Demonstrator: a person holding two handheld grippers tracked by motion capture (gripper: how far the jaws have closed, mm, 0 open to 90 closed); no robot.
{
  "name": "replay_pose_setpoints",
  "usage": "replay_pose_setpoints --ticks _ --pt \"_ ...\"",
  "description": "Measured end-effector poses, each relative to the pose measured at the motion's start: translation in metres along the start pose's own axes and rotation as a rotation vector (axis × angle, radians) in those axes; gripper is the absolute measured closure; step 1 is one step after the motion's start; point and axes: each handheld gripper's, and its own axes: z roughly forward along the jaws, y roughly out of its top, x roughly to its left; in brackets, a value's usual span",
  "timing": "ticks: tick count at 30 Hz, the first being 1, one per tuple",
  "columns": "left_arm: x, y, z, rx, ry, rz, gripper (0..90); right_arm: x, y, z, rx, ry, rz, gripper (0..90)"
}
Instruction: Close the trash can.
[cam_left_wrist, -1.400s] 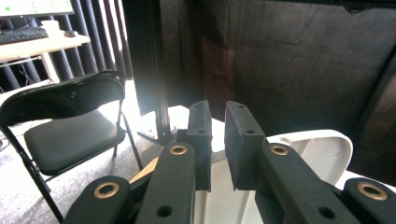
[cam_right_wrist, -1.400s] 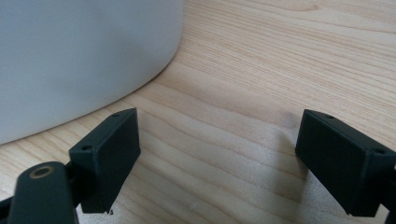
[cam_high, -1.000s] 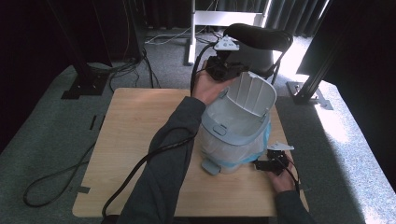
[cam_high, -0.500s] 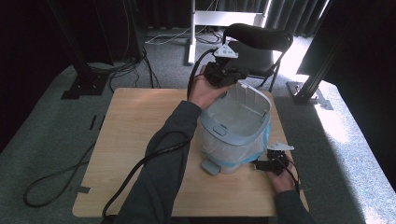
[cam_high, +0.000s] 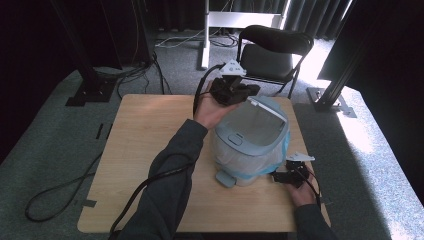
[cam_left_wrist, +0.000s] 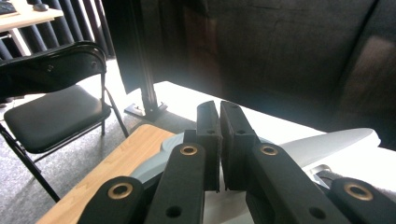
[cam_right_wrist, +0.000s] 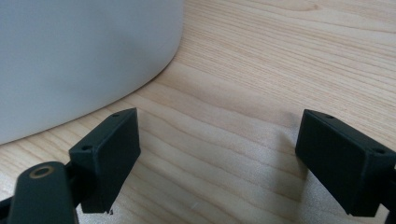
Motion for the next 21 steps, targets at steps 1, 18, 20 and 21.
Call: replay_pose_setpoints --ticks 1,18,20,21 --pt "0.0 -0.003 -0.001 -0.002 0.004 -0.004 86.2 0.0 0.0 0.0 0.0 0.0 0.0 12.9" --pt "-0.012 -0.044 -0.01 0.004 -0.007 -0.022 86.0 0.0 0.0 0.0 0.0 0.0 0.0 12.9" --pt "-0.015 -0.05 -0.01 0.004 -0.01 -0.027 86.1 0.0 0.0 0.0 0.0 0.0 0.0 12.9" --pt "-0.017 -0.053 -0.011 0.005 -0.009 -0.027 86.3 0.0 0.0 0.0 0.0 0.0 0.0 12.9"
